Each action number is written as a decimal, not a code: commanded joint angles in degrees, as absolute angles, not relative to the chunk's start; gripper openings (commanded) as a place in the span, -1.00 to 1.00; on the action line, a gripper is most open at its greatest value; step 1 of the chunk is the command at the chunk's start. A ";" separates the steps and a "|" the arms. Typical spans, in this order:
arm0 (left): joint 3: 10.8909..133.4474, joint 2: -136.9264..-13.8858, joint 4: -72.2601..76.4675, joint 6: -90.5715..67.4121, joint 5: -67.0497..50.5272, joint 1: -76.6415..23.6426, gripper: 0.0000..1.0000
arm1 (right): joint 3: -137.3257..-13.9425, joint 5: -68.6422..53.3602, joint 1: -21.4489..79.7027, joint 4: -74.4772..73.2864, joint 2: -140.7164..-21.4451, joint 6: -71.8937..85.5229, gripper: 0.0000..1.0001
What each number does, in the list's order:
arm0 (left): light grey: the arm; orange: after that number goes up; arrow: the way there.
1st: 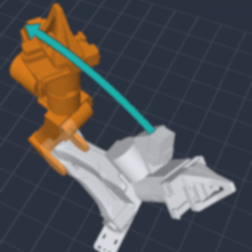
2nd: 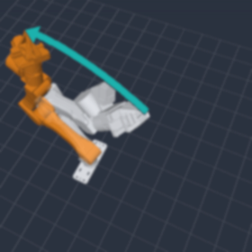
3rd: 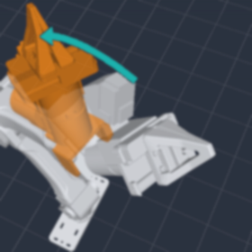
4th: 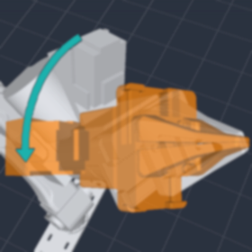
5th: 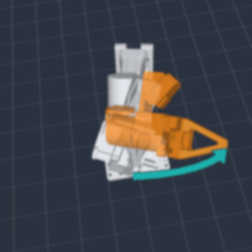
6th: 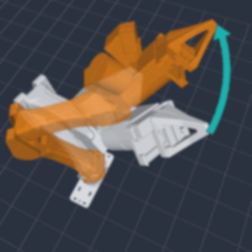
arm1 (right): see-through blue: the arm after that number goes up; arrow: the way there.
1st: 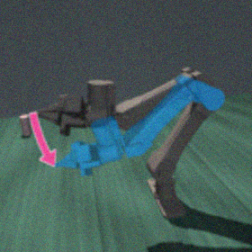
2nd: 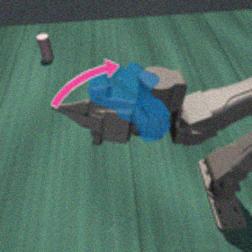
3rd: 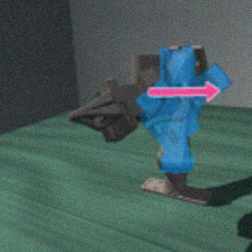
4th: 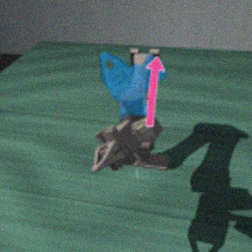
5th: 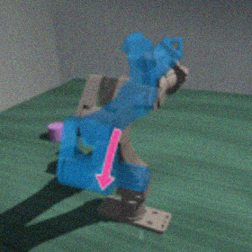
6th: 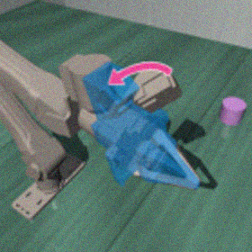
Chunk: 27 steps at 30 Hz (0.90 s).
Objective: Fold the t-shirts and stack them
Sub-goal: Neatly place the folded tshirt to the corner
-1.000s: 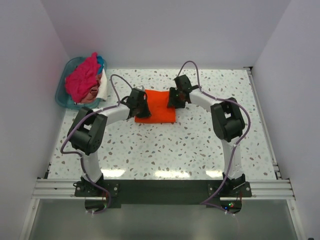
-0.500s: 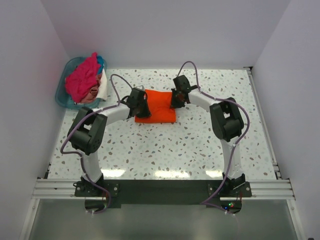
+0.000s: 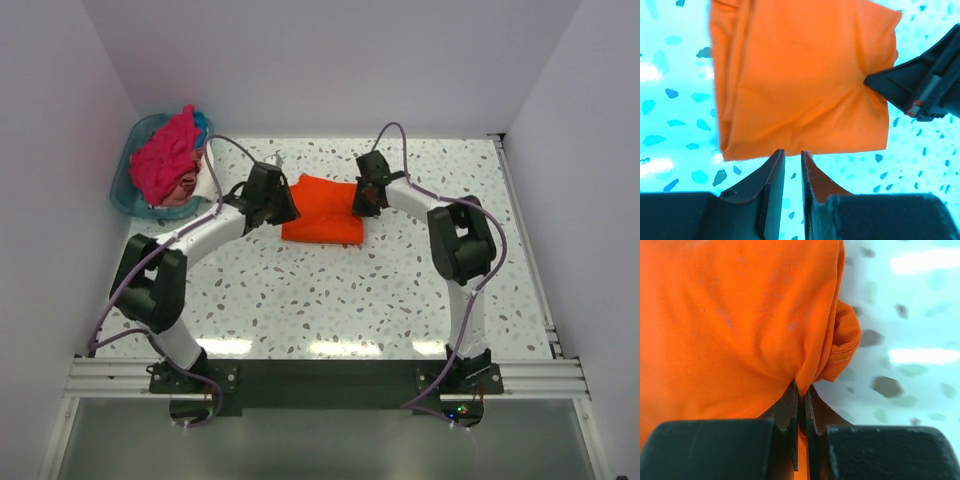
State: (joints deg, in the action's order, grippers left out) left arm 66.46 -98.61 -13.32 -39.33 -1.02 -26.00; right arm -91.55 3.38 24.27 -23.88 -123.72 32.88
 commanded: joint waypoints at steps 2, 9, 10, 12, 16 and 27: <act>65.31 -91.68 -14.50 -37.88 -0.97 -25.75 -0.51 | -85.88 10.98 19.08 -28.38 -118.57 37.00 -1.00; 63.11 -86.49 -14.94 -37.62 -3.69 -25.84 -0.51 | -80.96 23.54 10.91 -39.71 -112.60 44.90 -1.00; 62.93 -86.22 -15.03 -37.62 -4.13 -25.84 -0.51 | -79.99 26.16 9.77 -42.42 -111.54 46.22 -1.00; 62.75 -85.78 -15.03 -37.44 -5.27 -25.84 -0.51 | -76.48 28.82 6.16 -44.90 -108.21 50.26 -1.00; 62.05 -85.08 -15.12 -36.83 -6.76 -25.93 -0.51 | -70.41 34.62 0.19 -53.41 -102.67 57.82 -1.00; 58.89 -81.48 -14.41 -35.86 -10.81 -25.93 -0.52 | -54.94 37.35 -17.92 -59.94 -87.55 63.46 -1.00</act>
State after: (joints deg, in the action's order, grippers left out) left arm 59.22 -84.44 -15.59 -37.76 -8.82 -26.00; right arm -56.31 33.56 -15.94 -56.47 -91.72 60.82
